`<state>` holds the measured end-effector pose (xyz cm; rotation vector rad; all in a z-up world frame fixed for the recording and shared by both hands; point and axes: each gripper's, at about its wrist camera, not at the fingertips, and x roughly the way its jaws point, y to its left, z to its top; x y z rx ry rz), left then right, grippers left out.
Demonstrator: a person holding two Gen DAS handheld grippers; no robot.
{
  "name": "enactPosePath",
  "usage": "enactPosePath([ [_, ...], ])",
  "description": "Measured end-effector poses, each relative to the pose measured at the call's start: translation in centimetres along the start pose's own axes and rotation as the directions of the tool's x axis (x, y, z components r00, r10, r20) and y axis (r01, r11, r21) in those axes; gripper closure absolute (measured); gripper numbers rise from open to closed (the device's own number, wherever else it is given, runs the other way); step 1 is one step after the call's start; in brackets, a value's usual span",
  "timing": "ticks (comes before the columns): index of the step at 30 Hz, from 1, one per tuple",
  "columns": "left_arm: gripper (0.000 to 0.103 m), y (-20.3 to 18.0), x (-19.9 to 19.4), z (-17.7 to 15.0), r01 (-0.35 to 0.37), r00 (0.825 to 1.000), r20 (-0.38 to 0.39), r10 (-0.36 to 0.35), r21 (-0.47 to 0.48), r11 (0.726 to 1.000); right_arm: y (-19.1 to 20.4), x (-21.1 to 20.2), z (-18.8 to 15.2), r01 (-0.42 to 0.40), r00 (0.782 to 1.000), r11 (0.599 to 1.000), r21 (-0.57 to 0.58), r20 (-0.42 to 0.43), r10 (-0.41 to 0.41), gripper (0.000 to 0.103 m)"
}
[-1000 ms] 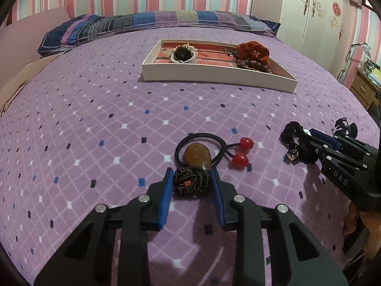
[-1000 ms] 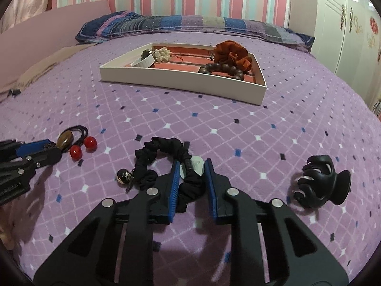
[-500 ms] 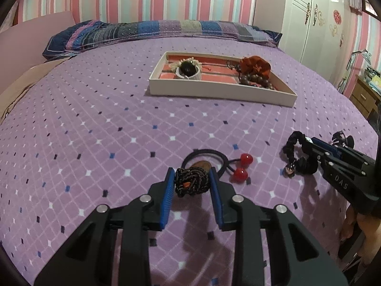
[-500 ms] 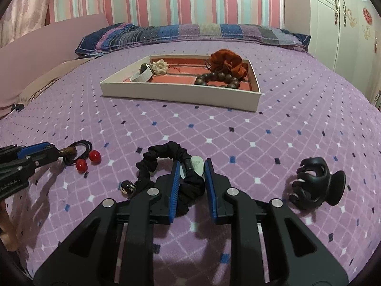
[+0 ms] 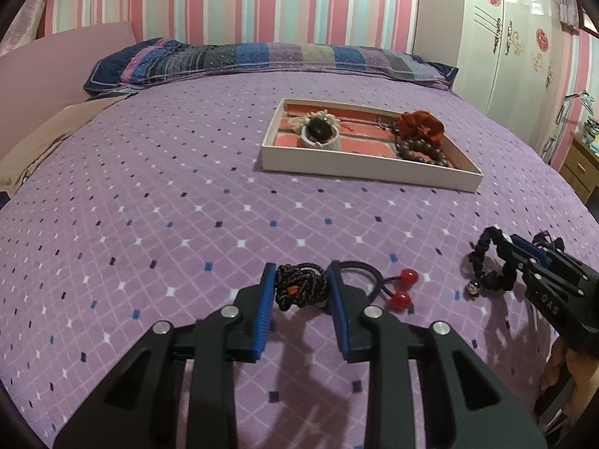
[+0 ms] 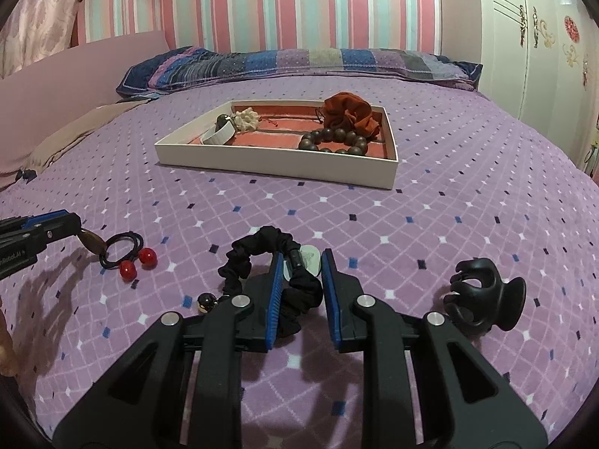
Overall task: Organize jewelry
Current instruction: 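Carry beaded bracelet and black scrunchie into the tray and open both tools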
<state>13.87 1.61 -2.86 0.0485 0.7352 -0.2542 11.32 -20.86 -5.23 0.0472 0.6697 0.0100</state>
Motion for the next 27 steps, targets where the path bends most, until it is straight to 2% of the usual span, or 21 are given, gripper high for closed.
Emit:
enactPosePath([
  [11,0.074,0.6,-0.3,2.2,-0.015,1.000,0.016,0.015,-0.020,1.000,-0.9,-0.4,1.4,-0.006,1.000,1.000,0.015,0.007,0.006,0.082],
  [20,0.074,0.2,0.0,6.9,0.002,0.998,0.066,0.000,-0.022,1.000,-1.4,0.0,4.8,-0.005,0.999,1.000,0.025,0.044,0.004,0.082],
  [27,0.074,-1.2,1.9,12.1,0.031,0.994,0.109,-0.030,-0.010,0.999,-1.6,0.6,9.4,0.000,0.996,0.999,0.032,0.093,-0.003,0.082],
])
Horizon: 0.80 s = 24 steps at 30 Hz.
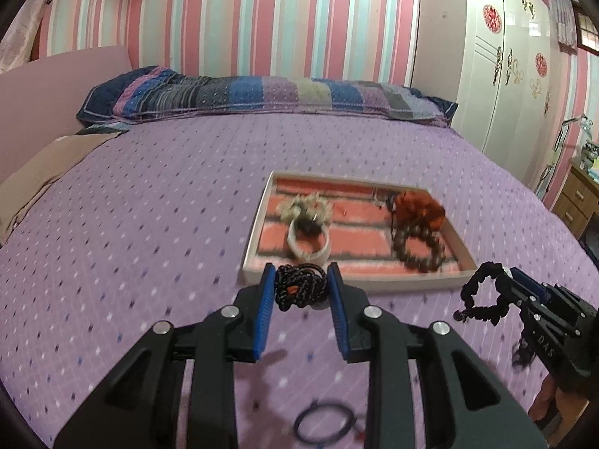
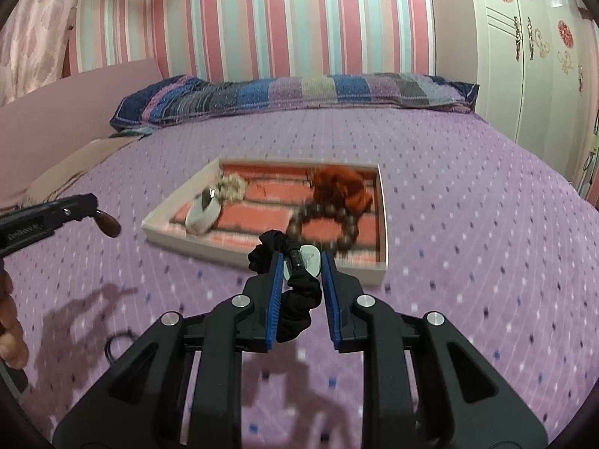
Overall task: Organize jewelry
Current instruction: 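Carry beaded bracelet and black scrunchie into the tray and open both tools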
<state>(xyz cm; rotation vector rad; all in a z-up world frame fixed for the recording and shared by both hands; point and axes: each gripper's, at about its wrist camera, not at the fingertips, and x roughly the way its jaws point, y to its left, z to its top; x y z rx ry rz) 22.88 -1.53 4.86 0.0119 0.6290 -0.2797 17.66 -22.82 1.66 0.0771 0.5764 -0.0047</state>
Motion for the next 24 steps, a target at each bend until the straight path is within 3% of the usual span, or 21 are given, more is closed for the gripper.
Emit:
enactPosePath([
  [5,0.074,-0.5,3.0,2.7,0.007,1.000,0.001,-0.007,0.009,1.000,0.2,2.0,3.6,0.008,0.999,1.000,0.003,0.031,-0.008,0.082],
  [10,0.074,-0.4,6.8,4.6,0.013,1.000,-0.018,-0.013,0.011,1.000,-0.3,6.5,5.6,0.023,1.000,0.999,0.024,0.008,-0.023,0.082],
  [18,0.074,1.1,13.6,4.5,0.046,0.992,-0.113,-0.048,-0.029,0.999,-2.0,12.8,5.6,0.078,0.995,0.996,0.043,-0.072,-0.074,0.082],
  [24,0.074,2.0,16.3,3.4,0.024,0.987,-0.156,-0.027,-0.024,0.999,-3.3,15.3,4.5,0.106,0.987,0.992,0.066,-0.129,-0.097,0.082],
])
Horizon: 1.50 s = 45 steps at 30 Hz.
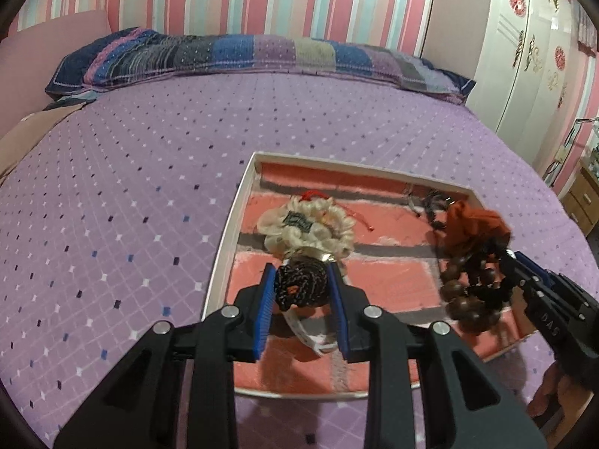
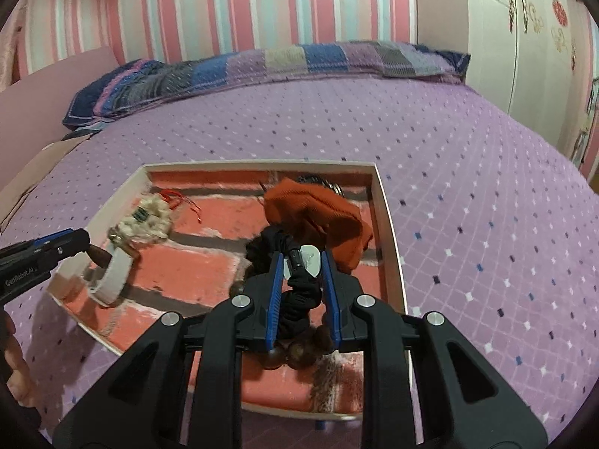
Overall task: Organize jewelry
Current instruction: 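Carry beaded bracelet and black scrunchie into the tray and open both tools, then withdraw both tools toward the hair claw and red-bead hair tie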
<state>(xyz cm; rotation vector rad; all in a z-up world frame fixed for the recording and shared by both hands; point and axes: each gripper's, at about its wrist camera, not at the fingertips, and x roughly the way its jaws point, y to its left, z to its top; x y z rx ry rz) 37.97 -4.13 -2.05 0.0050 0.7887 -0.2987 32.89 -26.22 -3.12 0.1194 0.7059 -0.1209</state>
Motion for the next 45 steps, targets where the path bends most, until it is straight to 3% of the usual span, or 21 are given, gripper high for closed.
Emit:
enactPosePath([
  [9,0.074,0.6,2.1,-0.1,-0.082,0.997,-0.003,0.083,0.044,0.996,-0.5,2.4,-0.1,0.025,0.998,0.999,0.019,-0.058,-0.024,0.082],
  [23,0.073,1.2,2.7,0.2,-0.089,0.996,-0.022,0.091,0.050,0.995,-0.1,3.4,0.3,0.042,0.996,0.999,-0.007,-0.083,-0.042,0.080],
  [25,0.072,1.2,2.5,0.1,-0.078,0.997,-0.025,0.079,0.048,0.996,-0.1,3.1,0.3,0.048,0.996,0.999,-0.008,-0.073,-0.048,0.069],
  [33,0.061,1.1,0.4,-0.7,-0.012,1.000,-0.005,0.013,0.031,0.999,0.6,1.7,-0.2,0.049,0.998,0.997,-0.053,-0.038,-0.051,0.052],
  [37,0.041,0.7,-1.2,-1.0,-0.005,1.000,0.023,0.004,0.036,0.999,0.9,0.5,-0.3,0.036,0.999,0.997,-0.067,-0.020,-0.037,0.040],
  [45,0.035,0.9,-5.9,-1.7,0.011,0.998,0.058,-0.012,0.003,1.000,0.4,-4.6,-0.8,0.049,0.998,0.995,-0.091,0.048,-0.045,0.011],
])
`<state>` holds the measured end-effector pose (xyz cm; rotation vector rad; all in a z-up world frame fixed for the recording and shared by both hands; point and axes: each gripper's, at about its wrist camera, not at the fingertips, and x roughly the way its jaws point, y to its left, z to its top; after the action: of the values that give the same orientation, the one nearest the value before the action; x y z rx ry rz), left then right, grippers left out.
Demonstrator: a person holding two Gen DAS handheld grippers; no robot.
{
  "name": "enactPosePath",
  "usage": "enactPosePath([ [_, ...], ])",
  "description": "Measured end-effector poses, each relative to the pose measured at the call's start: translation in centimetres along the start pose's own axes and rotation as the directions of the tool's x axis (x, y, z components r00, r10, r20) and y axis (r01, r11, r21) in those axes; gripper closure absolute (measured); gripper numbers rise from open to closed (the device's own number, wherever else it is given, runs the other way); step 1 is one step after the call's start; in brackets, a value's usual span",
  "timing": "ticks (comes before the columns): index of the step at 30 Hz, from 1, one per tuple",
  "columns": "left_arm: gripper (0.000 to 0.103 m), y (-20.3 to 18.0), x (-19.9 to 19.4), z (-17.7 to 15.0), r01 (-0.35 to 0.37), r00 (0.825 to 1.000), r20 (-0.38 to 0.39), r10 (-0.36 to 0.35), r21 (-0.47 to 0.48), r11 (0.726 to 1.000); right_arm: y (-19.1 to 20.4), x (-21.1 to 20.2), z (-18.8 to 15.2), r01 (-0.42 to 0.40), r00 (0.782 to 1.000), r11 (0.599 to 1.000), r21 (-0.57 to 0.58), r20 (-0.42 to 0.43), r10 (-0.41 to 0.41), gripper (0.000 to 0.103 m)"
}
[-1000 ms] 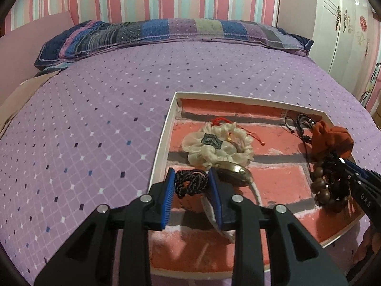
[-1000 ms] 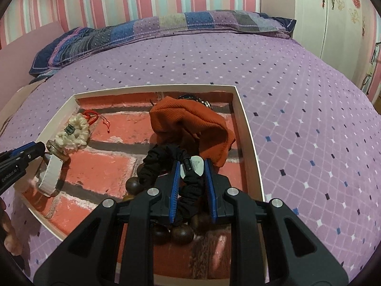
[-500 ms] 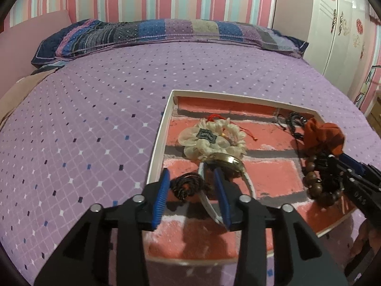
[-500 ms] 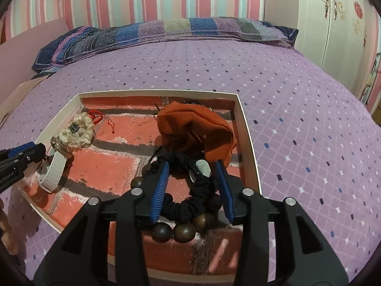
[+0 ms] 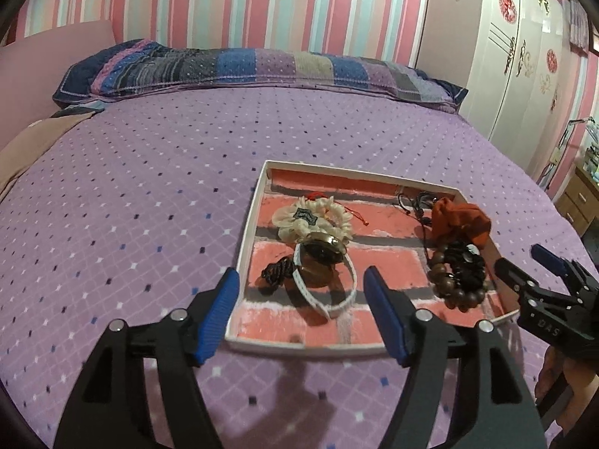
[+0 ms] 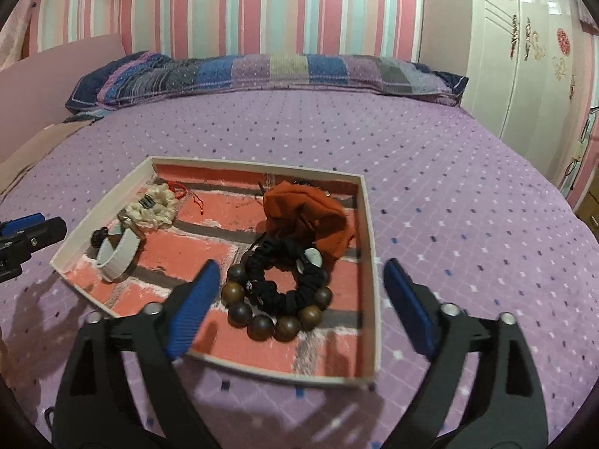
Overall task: Organize jewelry
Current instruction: 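Withdraw both tools toward the hair claw and red-bead hair tie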
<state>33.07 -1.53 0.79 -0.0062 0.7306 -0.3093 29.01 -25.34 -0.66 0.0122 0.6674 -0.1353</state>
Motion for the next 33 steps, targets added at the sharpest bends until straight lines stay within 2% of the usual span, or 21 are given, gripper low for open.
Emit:
enactPosePath([
  [2,0.030,0.1,-1.6,-0.5,-0.009,1.000,0.010,0.009,-0.012,1.000,-0.4,-1.5,-0.2,0.001,1.000,1.000,0.001,0.010,-0.001,0.008],
  [3,0.020,0.1,-2.3,-0.7,-0.021,1.000,0.019,0.021,-0.014,1.000,-0.7,-2.4,-0.4,0.004,1.000,1.000,-0.001,0.016,-0.004,0.007],
  [5,0.014,0.0,-3.9,-1.4,-0.048,0.998,0.048,0.049,-0.012,0.999,-1.2,-4.1,-0.7,0.012,1.000,1.000,-0.003,0.029,-0.012,0.005],
  [9,0.014,-0.4,-6.7,-3.2,-0.071,0.995,0.066,0.070,0.011,0.997,-2.5,-7.1,-1.9,0.022,0.999,1.000,0.007,0.037,-0.022,0.005],
  [13,0.012,-0.3,-9.7,-5.8,-0.073,0.994,0.081,0.073,-0.008,0.997,-3.8,-9.9,-4.5,0.041,0.998,0.999,0.013,0.043,-0.041,0.004],
  [16,0.012,-0.6,-11.4,-7.7,-0.106,0.991,0.086,0.105,0.014,0.994,-4.9,-11.9,-6.8,0.056,0.997,0.998,0.027,0.044,-0.057,0.004],
  [21,0.012,-0.5,-13.4,-10.3,-0.118,0.990,0.081,0.117,0.009,0.993,-6.2,-13.6,-9.9,0.075,0.996,0.996,0.041,0.041,-0.077,0.004],
  [25,0.012,0.0,-13.5,-12.0,-0.108,0.993,0.045,0.109,-0.026,0.994,-6.9,-14.1,-11.7,0.073,0.997,0.995,0.063,0.023,-0.074,0.004],
  [30,0.012,-0.4,-13.2,-13.2,-0.132,0.991,0.025,0.132,-0.004,0.991,-6.9,-14.6,-12.6,0.065,0.997,0.996,0.064,0.023,-0.067,0.004],
  [33,0.012,-0.8,-12.6,-13.8,-0.110,0.994,-0.001,0.110,-0.005,0.994,-6.6,-14.7,-13.1,0.064,0.998,0.996,0.059,0.020,-0.065,0.004],
])
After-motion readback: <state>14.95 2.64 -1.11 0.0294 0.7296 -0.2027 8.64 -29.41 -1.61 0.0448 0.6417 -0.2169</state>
